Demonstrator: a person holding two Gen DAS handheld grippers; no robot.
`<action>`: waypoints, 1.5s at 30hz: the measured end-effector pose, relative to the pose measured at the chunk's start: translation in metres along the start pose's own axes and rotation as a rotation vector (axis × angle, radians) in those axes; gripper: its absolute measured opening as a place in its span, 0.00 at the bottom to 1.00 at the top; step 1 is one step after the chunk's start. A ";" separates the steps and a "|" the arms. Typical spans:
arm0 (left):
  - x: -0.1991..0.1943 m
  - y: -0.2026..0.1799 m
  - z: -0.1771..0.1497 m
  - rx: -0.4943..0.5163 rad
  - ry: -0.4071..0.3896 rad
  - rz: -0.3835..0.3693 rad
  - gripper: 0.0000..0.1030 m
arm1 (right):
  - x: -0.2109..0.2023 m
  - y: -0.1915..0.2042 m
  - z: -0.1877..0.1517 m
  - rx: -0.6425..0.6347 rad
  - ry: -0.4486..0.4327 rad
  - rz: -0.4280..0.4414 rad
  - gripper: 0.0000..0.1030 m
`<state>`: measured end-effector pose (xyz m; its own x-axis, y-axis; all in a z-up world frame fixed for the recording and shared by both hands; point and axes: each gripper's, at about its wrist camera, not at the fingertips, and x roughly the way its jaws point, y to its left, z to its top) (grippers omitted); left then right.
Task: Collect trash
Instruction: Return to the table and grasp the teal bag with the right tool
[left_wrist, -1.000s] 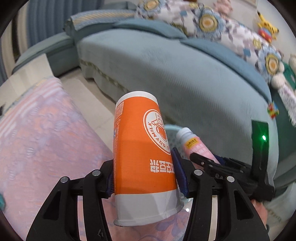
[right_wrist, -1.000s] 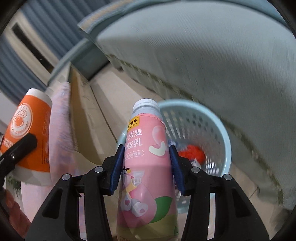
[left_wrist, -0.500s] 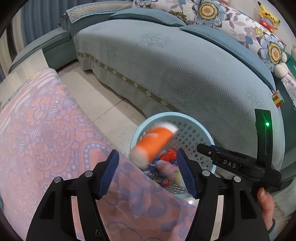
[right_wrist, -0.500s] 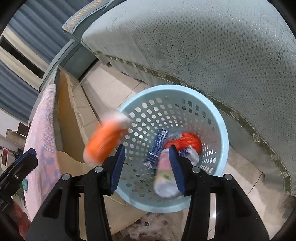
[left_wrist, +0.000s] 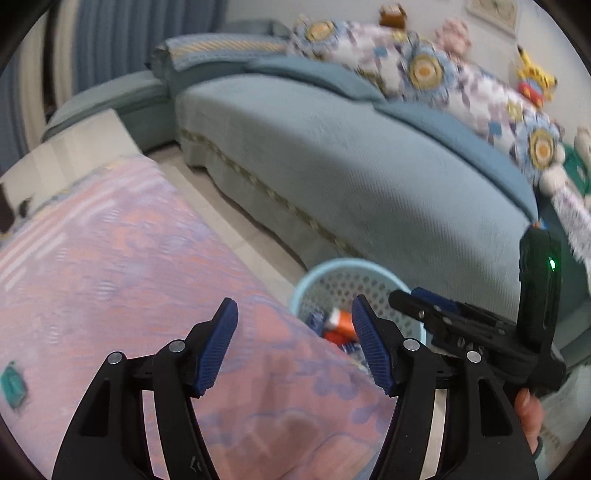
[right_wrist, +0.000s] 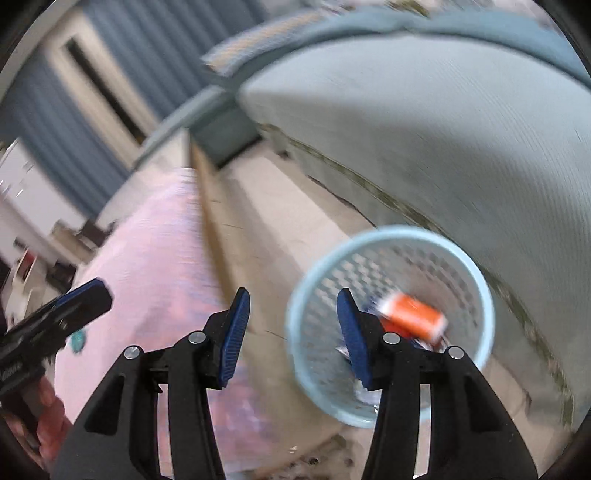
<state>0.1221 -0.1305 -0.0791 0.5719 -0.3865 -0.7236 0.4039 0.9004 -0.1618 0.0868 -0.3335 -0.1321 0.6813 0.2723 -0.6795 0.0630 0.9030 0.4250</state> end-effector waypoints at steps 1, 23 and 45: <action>-0.014 0.010 0.001 -0.022 -0.027 0.008 0.62 | -0.004 0.017 0.001 -0.039 -0.014 0.021 0.45; -0.182 0.328 -0.085 -0.497 -0.235 0.508 0.61 | 0.099 0.369 -0.098 -0.663 0.223 0.343 0.54; -0.084 0.429 -0.084 -0.608 -0.052 0.595 0.64 | 0.165 0.416 -0.127 -0.675 0.230 0.167 0.50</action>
<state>0.1871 0.3053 -0.1440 0.6054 0.1895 -0.7731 -0.4191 0.9016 -0.1072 0.1330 0.1295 -0.1430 0.4677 0.4199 -0.7778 -0.5420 0.8313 0.1229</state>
